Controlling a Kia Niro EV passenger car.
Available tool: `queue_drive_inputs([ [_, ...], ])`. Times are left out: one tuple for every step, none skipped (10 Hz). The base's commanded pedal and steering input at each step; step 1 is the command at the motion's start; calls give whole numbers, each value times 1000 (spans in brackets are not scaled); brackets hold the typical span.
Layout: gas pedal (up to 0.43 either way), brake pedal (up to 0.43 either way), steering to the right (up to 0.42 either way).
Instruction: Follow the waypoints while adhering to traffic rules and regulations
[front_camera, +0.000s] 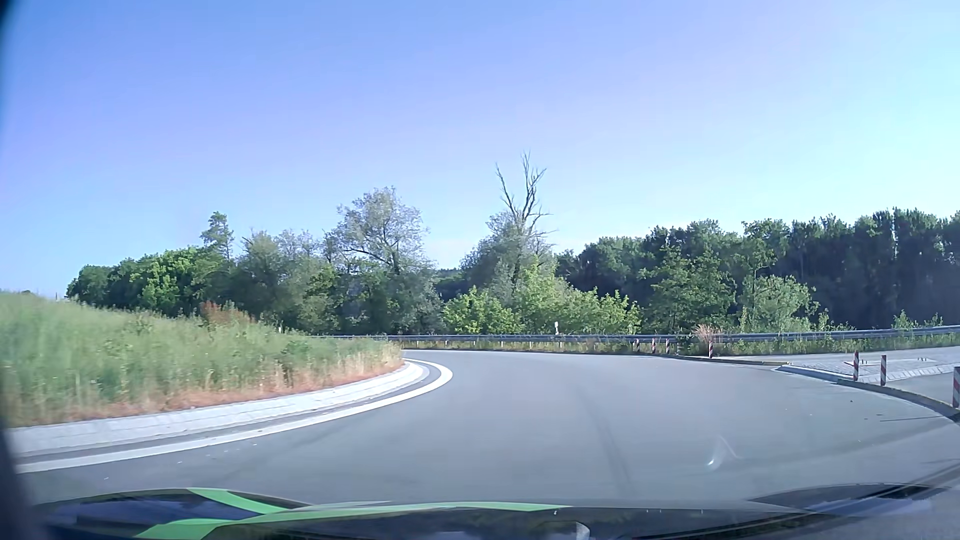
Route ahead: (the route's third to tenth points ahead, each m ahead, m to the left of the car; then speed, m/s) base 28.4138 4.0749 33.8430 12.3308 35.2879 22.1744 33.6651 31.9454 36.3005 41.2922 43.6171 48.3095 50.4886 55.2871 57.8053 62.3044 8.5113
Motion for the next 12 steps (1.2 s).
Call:
queue_drive_inputs([
  [87,0,63],
  [87,0,44],
  [87,0,25],
  [87,0,12],
  [87,0,0],
  [87,0,-9],
  [87,0,-19],
  [87,0,-30],
  [87,0,-45],
  [87,0,-63],
  [87,0,-84],
  [87,0,-101],
])
